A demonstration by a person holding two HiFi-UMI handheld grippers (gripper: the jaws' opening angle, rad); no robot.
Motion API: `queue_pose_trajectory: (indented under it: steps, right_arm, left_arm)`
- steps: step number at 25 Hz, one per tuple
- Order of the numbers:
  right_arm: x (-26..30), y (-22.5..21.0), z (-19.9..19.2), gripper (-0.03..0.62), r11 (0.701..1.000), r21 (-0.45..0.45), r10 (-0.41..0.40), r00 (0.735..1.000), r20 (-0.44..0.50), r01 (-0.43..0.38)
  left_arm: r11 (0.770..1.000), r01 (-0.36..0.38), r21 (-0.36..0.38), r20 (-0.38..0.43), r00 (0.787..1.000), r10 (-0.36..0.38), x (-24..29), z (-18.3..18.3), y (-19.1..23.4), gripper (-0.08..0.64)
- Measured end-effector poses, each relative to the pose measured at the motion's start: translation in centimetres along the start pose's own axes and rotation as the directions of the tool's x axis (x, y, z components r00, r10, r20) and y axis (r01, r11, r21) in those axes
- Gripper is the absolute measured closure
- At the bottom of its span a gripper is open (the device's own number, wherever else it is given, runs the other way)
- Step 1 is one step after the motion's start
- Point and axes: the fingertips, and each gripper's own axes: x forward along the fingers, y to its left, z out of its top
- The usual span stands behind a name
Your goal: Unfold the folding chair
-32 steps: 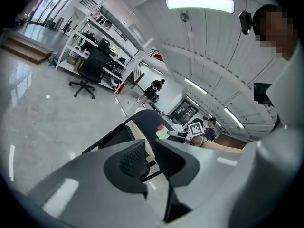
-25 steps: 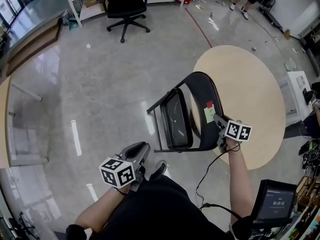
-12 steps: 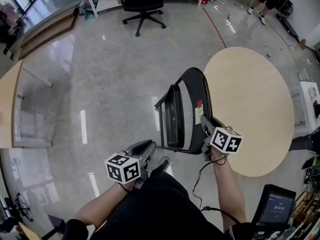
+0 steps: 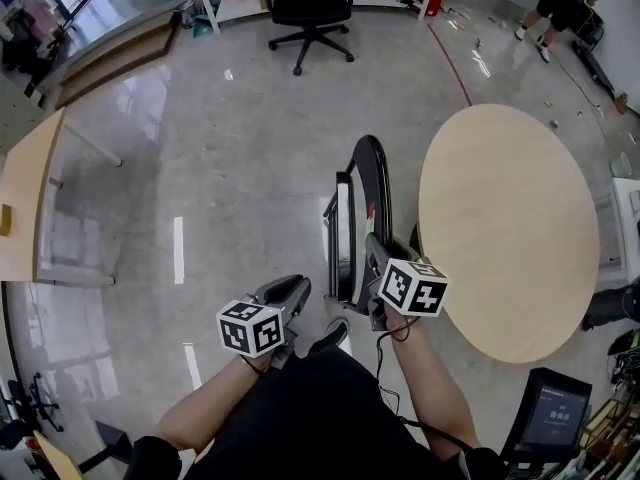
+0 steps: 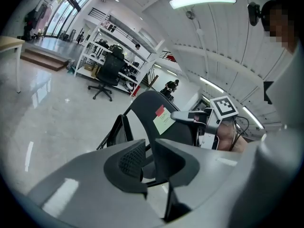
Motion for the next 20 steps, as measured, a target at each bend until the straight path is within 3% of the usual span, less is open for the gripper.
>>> queue_pose_trajectory:
  steps: [5,9,13,20]
  right_arm:
    - [1.6,3.7,-1.7,0.479,0.999,-0.030,-0.030,1.000,-0.010,0.029]
    - [2.3,4.6,-0.9,0.479,0.998,-0.047,-0.038,0.999,-0.010,0.038]
    - [2.7,6.6,-2.5,0.479,0.996,-0.074,-0.043,0.999,0.013,0.044]
    - [3.9,10.4,-3.2,0.479,0.992,-0.098,-0.080,0.997,0.013,0.081]
  left_arm:
    - [0.999,0.046,-0.004,-0.008,0.999,-0.046,-0.8,-0.5,3.1,0.494]
    - [0.997,0.078,-0.001,-0.048,0.996,-0.078,-0.3,0.2,5.4,0.494]
    - [0.994,0.106,0.018,-0.086,0.991,-0.104,-0.9,-0.8,9.9,0.494]
    - [0.978,0.205,0.045,-0.246,0.951,-0.188,1.8,-1.8,14.4,0.396]
